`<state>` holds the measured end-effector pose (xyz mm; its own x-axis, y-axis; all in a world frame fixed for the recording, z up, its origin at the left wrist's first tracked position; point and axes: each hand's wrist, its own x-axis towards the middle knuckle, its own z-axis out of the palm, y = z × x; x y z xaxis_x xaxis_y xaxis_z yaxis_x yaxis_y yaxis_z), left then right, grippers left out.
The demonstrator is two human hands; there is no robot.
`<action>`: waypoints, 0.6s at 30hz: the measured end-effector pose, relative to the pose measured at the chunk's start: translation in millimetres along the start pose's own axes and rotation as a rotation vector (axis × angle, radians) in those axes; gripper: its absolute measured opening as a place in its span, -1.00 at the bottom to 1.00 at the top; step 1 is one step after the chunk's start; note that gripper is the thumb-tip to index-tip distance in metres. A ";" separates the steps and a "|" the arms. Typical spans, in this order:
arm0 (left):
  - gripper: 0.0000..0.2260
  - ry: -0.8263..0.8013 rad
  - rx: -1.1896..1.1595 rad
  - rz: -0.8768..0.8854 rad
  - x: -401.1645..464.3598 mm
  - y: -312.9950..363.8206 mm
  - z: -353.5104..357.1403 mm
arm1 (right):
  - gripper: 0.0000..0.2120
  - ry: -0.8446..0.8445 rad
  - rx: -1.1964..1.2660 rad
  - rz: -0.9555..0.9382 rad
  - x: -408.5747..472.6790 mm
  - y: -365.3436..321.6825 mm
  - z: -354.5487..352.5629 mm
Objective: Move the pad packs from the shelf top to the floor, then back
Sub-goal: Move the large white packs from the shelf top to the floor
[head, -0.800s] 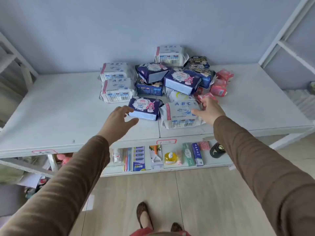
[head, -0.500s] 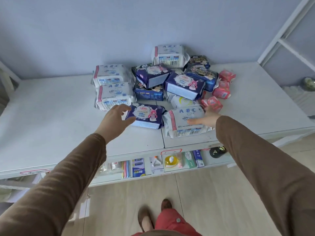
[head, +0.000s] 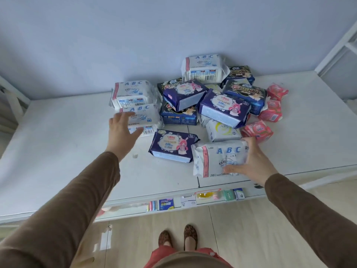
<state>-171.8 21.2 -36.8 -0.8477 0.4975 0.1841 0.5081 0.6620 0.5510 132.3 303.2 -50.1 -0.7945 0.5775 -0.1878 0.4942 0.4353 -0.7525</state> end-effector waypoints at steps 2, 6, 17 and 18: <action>-0.48 0.009 0.039 -0.091 24.8 -15.0 -4.2 | -0.04 0.070 0.000 -0.035 -1.9 -3.4 8.1; -0.31 -0.212 0.030 -0.262 67.5 -40.8 -12.2 | -0.06 0.140 -0.075 -0.110 -0.8 -8.2 16.9; 0.12 -0.372 0.348 0.124 57.3 -57.6 -27.0 | 0.12 0.000 -0.483 -0.207 8.4 -23.4 13.9; 0.17 -0.368 0.400 0.125 55.3 -58.2 -28.6 | 0.08 0.000 -0.515 -0.193 7.8 -24.8 15.1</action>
<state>-252.6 -5.9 -35.5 -0.7047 0.7014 -0.1073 0.6804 0.7108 0.1783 108.5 286.5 -42.4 -0.8878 0.4537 -0.0772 0.4485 0.8150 -0.3669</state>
